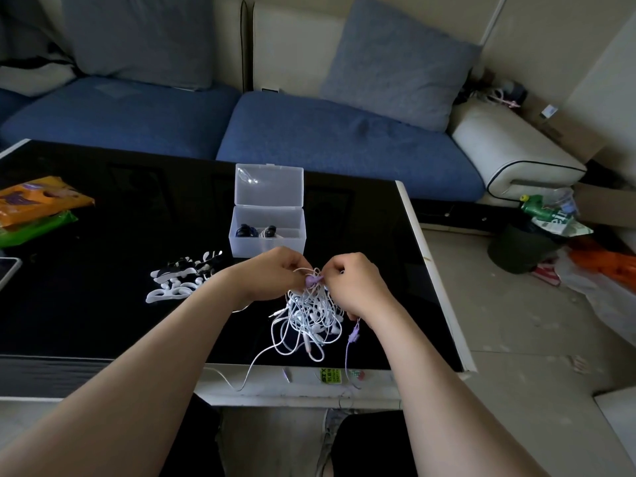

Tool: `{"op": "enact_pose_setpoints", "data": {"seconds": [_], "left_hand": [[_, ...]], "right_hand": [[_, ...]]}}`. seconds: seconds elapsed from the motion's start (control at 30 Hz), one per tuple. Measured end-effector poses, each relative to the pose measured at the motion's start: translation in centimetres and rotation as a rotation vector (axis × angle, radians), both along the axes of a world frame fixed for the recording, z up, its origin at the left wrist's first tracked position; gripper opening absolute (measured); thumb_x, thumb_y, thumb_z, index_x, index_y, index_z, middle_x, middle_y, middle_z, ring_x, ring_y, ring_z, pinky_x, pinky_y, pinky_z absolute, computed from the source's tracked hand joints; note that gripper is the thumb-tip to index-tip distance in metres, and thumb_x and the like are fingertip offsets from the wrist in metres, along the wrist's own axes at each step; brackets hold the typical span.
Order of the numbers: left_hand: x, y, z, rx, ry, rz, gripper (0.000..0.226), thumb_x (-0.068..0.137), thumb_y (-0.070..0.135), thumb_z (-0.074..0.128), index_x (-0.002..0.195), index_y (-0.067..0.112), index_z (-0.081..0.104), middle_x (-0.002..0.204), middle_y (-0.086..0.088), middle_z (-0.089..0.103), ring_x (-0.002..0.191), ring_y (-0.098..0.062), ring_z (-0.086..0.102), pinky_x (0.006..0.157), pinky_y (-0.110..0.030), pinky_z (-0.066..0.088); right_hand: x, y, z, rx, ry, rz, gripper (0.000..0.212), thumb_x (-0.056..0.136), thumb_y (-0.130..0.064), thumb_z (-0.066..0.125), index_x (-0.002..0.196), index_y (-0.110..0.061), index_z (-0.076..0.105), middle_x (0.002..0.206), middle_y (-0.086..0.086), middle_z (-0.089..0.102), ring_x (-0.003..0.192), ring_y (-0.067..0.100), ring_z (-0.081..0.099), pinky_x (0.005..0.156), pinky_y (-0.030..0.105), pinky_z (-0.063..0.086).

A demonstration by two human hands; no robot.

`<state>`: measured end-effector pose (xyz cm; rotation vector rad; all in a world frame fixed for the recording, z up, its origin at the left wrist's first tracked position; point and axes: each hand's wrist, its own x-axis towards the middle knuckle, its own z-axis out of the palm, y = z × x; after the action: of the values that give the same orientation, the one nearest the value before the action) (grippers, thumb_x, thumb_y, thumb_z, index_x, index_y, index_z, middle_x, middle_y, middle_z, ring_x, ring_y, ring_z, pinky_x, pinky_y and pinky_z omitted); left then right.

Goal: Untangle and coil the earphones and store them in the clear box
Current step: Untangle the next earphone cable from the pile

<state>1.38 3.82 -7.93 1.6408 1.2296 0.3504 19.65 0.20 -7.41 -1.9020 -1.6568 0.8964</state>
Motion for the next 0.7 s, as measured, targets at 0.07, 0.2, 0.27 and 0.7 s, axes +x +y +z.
{"op": "enact_pose_setpoints", "data": {"seconds": [0.07,0.2,0.27,0.7], "left_hand": [[0.0,-0.2,-0.1,-0.002,-0.039,-0.009,0.013,0.103,0.023,0.068,0.109,0.011,0.066,0.095,-0.003,0.072,0.077,-0.004,0.062,0.060,-0.007,0.044],[-0.4,0.0,-0.2,0.083,-0.130,-0.002,0.008,0.103,0.022,0.068,0.109,0.018,0.067,0.097,-0.013,0.073,0.083,-0.013,0.060,0.079,-0.030,0.047],[-0.4,0.2,-0.1,0.174,-0.113,0.052,0.004,0.105,0.018,0.065,0.105,0.020,0.068,0.089,-0.007,0.070,0.077,-0.013,0.060,0.073,-0.033,0.048],[-0.2,0.0,0.1,0.391,0.379,0.228,0.043,0.097,0.015,0.054,0.137,0.028,0.061,0.146,-0.007,0.038,0.140,-0.036,0.033,0.118,-0.046,0.031]], "right_hand": [[0.1,0.0,0.3,-0.041,0.123,-0.012,0.033,0.103,-0.014,0.046,0.091,-0.016,0.076,0.058,0.001,0.054,0.031,0.011,0.042,0.037,0.021,0.035],[0.1,0.1,0.9,-0.182,0.358,-0.048,0.036,0.105,-0.018,0.046,0.090,-0.021,0.078,0.059,-0.002,0.037,0.043,0.013,0.033,0.043,0.023,0.031],[0.1,0.0,1.1,-0.243,0.494,-0.062,0.047,0.105,-0.014,0.043,0.084,-0.026,0.083,0.060,-0.004,0.030,0.045,0.011,0.025,0.043,0.021,0.024],[0.4,-1.4,4.6,-0.136,0.982,-0.224,0.039,0.101,-0.003,0.037,0.104,-0.012,0.075,0.057,-0.005,0.025,0.048,0.011,0.021,0.046,0.026,0.025]]}}
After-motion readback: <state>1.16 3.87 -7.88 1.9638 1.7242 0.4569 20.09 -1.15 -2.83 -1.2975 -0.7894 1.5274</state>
